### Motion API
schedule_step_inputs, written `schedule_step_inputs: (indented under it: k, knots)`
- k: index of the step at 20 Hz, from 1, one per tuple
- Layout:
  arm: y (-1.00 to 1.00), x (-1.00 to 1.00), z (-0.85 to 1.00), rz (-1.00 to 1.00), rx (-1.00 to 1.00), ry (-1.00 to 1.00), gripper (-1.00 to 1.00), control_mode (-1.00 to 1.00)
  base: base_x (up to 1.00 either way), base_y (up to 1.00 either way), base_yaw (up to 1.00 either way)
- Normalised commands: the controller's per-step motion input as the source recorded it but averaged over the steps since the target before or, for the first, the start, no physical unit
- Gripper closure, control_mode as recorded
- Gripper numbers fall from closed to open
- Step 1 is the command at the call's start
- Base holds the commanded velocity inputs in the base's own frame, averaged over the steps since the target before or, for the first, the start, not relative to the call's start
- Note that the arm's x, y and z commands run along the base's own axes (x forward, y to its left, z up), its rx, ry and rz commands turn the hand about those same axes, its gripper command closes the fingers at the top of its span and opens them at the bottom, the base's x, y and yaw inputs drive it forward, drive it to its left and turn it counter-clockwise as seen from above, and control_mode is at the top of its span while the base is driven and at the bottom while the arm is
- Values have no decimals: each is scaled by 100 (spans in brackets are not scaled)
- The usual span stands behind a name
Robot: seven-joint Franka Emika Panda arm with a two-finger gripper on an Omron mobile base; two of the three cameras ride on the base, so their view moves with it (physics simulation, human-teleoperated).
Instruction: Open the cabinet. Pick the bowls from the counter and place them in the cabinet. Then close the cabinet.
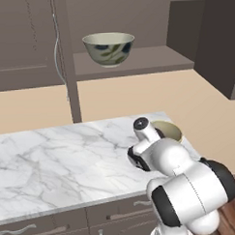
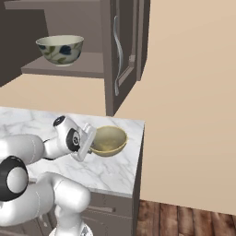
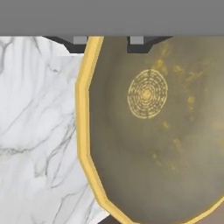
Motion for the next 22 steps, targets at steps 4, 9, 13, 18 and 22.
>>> schedule_step_inputs:
  k: [4, 9, 13, 18, 22]
  knots:
    - [-1, -17, -16, 2, 0, 28, 100, -100, 0, 0, 0]
    - [1, -69, 59, 1, 0, -3, 100, -100, 0, 0, 0]
    - [0, -78, 81, 0, 1, -11, 100, -100, 0, 0, 0]
    - [2, -59, 95, 1, 1, -5, 100, -100, 0, 0, 0]
    - [15, -56, 85, 4, 0, -4, 100, -100, 0, 0, 0]
